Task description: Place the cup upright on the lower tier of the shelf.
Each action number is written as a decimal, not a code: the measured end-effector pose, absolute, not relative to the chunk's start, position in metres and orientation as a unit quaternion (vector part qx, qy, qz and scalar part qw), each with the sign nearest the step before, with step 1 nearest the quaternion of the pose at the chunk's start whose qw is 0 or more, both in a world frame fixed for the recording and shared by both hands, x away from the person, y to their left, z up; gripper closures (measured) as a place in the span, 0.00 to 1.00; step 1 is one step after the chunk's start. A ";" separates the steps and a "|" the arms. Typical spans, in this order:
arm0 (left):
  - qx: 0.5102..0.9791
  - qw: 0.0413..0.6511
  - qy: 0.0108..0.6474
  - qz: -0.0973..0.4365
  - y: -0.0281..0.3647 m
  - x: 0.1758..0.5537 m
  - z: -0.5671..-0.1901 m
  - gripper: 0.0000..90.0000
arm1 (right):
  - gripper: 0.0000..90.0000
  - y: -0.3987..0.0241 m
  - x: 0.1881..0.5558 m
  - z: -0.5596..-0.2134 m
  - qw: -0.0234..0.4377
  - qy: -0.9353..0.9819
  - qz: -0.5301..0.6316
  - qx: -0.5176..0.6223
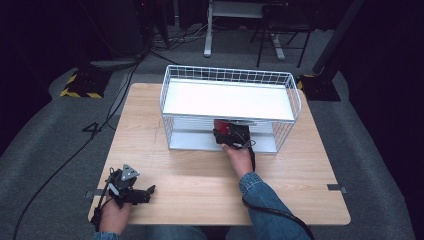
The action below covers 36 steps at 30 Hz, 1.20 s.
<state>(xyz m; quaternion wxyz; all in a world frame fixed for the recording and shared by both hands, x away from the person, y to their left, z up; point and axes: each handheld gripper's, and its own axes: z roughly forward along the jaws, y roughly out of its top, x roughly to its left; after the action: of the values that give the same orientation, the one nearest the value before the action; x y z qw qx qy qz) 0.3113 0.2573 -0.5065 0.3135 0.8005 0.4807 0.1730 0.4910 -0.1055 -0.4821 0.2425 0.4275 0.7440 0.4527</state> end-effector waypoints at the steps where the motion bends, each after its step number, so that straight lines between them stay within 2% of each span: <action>1: 0.801 0.312 0.481 0.173 0.257 0.311 -0.506 0.00 | 0.17 -0.106 0.491 -0.482 0.243 0.744 0.452 0.428; 4: 0.801 0.313 0.481 0.173 0.257 0.311 -0.506 0.00 | 0.13 -0.108 0.489 -0.482 0.245 0.743 0.454 0.427; 17: 0.801 0.313 0.479 0.174 0.258 0.313 -0.506 0.00 | 0.13 -0.127 0.466 -0.476 0.251 0.746 0.462 0.408; 36: 0.801 0.313 0.479 0.174 0.258 0.313 -0.506 0.00 | 0.17 -0.181 0.397 -0.441 0.230 0.778 0.464 0.357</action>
<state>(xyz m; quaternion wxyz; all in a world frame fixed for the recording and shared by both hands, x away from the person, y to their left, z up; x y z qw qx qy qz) 0.3132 0.2577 -0.5064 0.3128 0.8014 0.4794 0.1736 0.3972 -0.1811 -0.4407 0.2295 0.3567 0.7778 0.4637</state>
